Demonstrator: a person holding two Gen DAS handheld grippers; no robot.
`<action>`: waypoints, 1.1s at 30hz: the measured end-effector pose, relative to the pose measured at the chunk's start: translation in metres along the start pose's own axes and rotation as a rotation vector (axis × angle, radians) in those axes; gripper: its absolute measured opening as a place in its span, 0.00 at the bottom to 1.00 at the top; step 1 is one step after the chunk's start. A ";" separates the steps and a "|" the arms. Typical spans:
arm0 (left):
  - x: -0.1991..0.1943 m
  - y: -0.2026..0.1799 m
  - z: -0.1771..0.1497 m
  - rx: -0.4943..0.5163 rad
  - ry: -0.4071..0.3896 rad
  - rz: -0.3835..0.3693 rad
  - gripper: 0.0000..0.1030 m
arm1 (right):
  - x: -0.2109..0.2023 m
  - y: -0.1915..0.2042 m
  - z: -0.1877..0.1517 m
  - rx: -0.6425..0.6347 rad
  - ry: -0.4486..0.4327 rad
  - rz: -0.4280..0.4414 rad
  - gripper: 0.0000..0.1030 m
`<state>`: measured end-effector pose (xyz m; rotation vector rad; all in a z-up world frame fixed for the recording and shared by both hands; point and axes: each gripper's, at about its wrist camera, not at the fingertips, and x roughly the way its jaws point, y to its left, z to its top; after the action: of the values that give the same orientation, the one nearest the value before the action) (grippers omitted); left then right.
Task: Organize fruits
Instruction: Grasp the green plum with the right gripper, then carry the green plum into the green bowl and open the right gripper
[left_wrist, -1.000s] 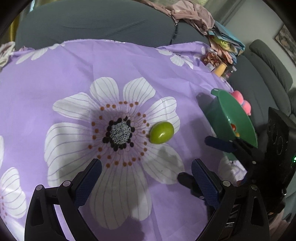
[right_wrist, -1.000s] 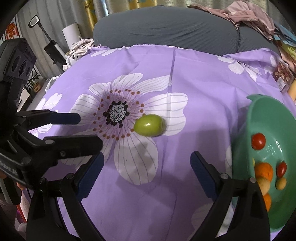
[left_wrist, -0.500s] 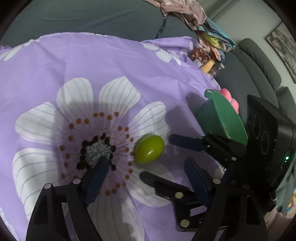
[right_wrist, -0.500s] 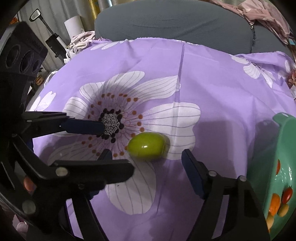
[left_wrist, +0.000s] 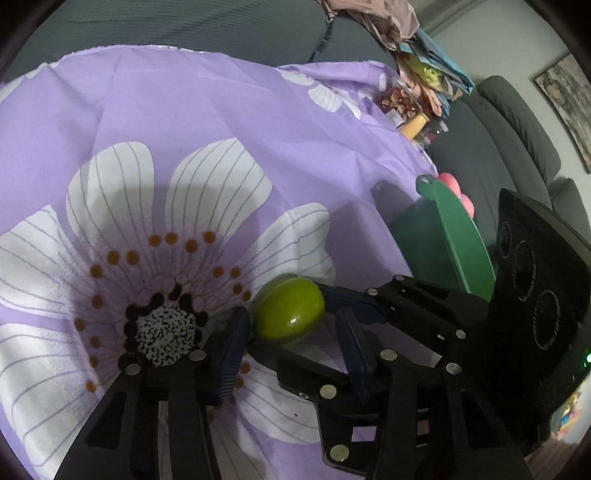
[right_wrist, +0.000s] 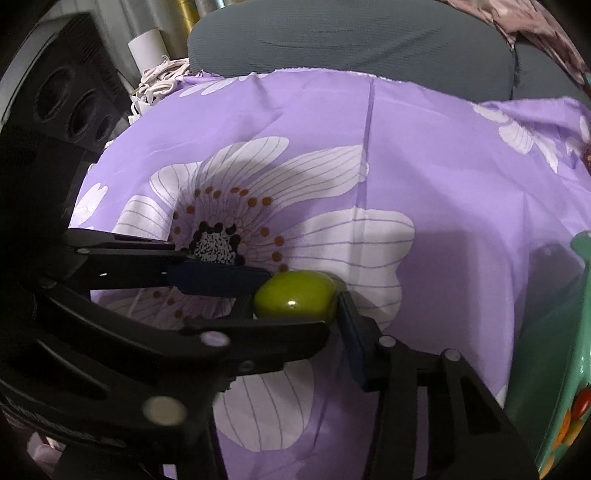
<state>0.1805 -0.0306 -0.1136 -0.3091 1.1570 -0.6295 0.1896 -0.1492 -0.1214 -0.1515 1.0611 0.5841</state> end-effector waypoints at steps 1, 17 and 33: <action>0.000 0.000 0.000 0.000 0.000 -0.001 0.47 | 0.000 0.000 0.000 -0.002 -0.001 -0.002 0.45; -0.038 -0.053 -0.013 0.139 -0.093 0.100 0.43 | -0.056 0.017 -0.011 -0.009 -0.125 0.002 0.45; -0.021 -0.167 -0.009 0.351 -0.094 0.057 0.43 | -0.144 -0.033 -0.051 0.102 -0.271 -0.108 0.45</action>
<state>0.1166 -0.1483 -0.0119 -0.0061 0.9421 -0.7463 0.1158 -0.2512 -0.0286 -0.0381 0.8121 0.4379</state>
